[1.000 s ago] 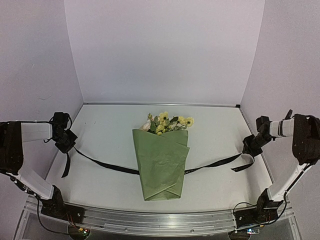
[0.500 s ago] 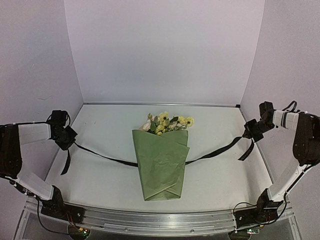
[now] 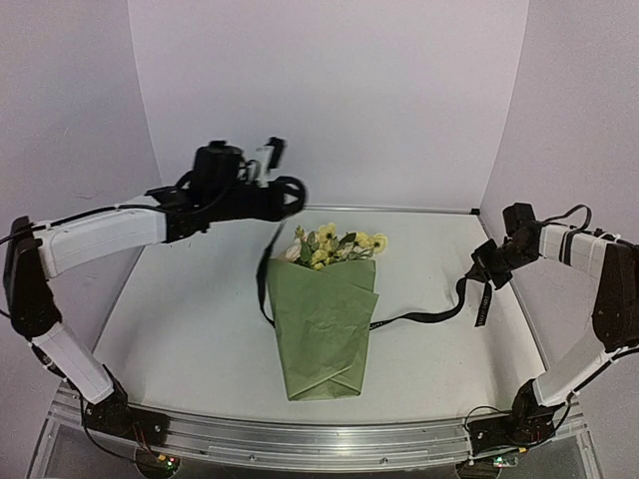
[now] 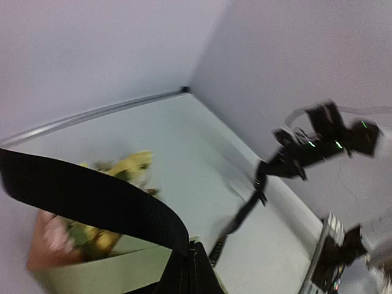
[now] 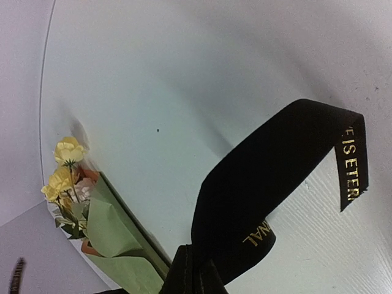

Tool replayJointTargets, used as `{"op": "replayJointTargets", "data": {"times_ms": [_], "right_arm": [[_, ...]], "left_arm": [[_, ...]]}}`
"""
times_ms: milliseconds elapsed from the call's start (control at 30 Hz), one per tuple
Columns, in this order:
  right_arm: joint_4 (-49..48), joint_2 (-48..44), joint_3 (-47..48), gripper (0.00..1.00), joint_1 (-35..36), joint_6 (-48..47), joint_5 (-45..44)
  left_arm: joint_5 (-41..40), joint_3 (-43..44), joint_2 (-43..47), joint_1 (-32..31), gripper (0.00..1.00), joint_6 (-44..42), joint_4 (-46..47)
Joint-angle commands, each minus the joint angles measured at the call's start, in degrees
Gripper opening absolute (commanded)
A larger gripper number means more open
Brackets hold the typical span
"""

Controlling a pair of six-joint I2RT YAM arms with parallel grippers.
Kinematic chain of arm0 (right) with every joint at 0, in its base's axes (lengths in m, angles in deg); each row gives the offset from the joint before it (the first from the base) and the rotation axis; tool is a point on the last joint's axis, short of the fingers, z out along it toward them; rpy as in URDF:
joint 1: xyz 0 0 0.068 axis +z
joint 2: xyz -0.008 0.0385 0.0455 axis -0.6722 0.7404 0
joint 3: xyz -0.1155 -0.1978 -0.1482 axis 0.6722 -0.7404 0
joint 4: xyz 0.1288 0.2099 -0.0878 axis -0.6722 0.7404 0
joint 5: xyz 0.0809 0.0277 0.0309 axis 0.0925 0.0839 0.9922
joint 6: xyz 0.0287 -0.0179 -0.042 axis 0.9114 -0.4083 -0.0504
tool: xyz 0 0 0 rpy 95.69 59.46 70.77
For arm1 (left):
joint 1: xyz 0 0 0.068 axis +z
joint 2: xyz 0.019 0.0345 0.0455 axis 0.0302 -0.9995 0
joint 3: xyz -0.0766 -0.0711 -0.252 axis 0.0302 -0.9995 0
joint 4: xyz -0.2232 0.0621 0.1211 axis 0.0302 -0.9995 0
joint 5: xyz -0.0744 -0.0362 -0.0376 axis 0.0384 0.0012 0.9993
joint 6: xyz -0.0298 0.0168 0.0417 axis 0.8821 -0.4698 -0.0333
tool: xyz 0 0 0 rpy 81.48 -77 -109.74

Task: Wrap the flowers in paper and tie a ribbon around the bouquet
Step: Place the left side of the ribbon on the folded bouquet.

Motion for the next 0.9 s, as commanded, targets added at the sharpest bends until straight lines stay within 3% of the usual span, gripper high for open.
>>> {"op": "replayJointTargets", "data": {"times_ms": [0, 133, 467, 733, 867], "right_arm": [[2.1, -0.8, 1.9, 0.00, 2.4, -1.6, 1.1], [3.6, -0.1, 3.2, 0.00, 3.7, -2.4, 1.5], [6.8, 3.8, 8.8, 0.00, 4.2, -4.2, 2.8], [9.4, 7.9, 13.6, 0.00, 4.6, -5.8, 4.5], [10.8, 10.0, 15.6, 0.00, 5.0, -6.6, 4.8]], "left_arm": [[4.2, 15.1, -15.0, -14.8, 0.00, -18.4, -11.8], [1.1, 24.7, -27.6, -21.7, 0.00, -25.3, -20.6], [-3.7, 33.1, -37.5, -26.5, 0.00, -31.4, -22.9], [-5.1, 32.9, -37.1, -32.5, 0.00, -39.7, -20.2], [-7.6, 25.9, -32.0, -33.8, 0.00, -41.1, -10.8]]}}
